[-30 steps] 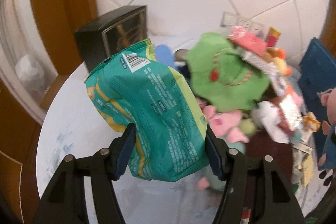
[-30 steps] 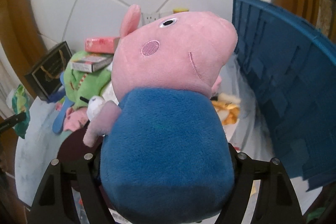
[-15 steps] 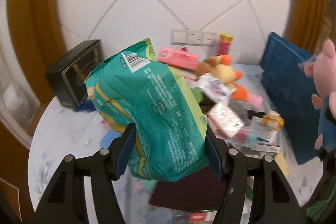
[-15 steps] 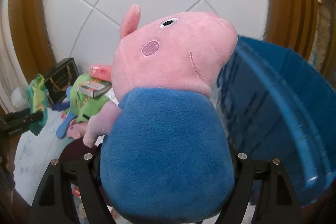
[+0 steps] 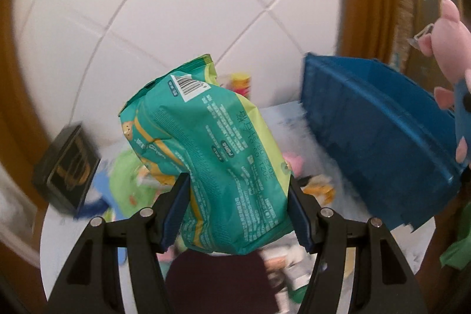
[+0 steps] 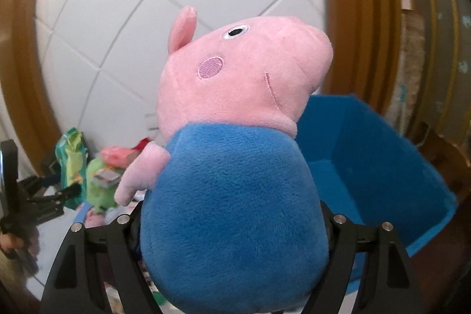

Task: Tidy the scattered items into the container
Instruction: 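Carry the wipes packet and plush pig over the blue crate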

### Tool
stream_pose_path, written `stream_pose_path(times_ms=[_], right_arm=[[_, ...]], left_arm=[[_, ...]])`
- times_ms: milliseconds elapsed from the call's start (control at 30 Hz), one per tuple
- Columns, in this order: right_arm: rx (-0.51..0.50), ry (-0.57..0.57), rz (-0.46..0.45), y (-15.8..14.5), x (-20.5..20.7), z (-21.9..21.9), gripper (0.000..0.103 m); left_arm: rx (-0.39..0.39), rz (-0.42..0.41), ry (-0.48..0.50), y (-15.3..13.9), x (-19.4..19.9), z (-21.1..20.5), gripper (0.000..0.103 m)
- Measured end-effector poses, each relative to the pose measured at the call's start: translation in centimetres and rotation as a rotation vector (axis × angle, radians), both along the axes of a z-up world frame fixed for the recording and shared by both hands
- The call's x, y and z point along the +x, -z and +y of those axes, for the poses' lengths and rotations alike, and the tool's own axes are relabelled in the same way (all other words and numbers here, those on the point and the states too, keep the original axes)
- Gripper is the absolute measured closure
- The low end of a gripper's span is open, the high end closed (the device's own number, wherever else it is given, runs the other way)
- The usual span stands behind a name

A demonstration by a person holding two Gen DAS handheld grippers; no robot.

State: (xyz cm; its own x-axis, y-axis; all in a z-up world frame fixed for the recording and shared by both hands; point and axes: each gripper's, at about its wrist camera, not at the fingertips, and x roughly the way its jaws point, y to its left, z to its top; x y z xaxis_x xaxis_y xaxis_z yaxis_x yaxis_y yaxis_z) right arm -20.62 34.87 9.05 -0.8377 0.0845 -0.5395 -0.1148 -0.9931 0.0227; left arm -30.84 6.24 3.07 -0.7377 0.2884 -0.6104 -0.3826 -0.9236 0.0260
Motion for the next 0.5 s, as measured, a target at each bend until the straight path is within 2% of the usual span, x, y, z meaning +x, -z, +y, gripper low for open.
stream_pose_path(times_ms=[133,233,367,433,500], right_arm=[[0.065,0.055,-0.039,-1.5,0.6,6.6,0.022],[0.142,0.082,-0.091,-1.7,0.9,12.3,0.021],[0.15,0.084,-0.162,-1.0,-0.1,20.2,0.021],[0.141,0.071,-0.212,0.2,-1.5,23.6,0.021],[0.113,0.05,-0.287,1.9,-3.0,26.8,0.021]], left_arm=[[0.034,0.03,0.098,-4.0,0.2,7.6,0.041],[0.046,0.067,0.153,-6.6,0.5,15.3,0.041],[0.019,-0.002,0.21,-7.7,-0.8,27.0,0.041],[-0.005,-0.051,0.231,-7.0,-1.6,32.1,0.041],[-0.038,-0.148,0.247,-5.2,-3.0,37.2,0.041]])
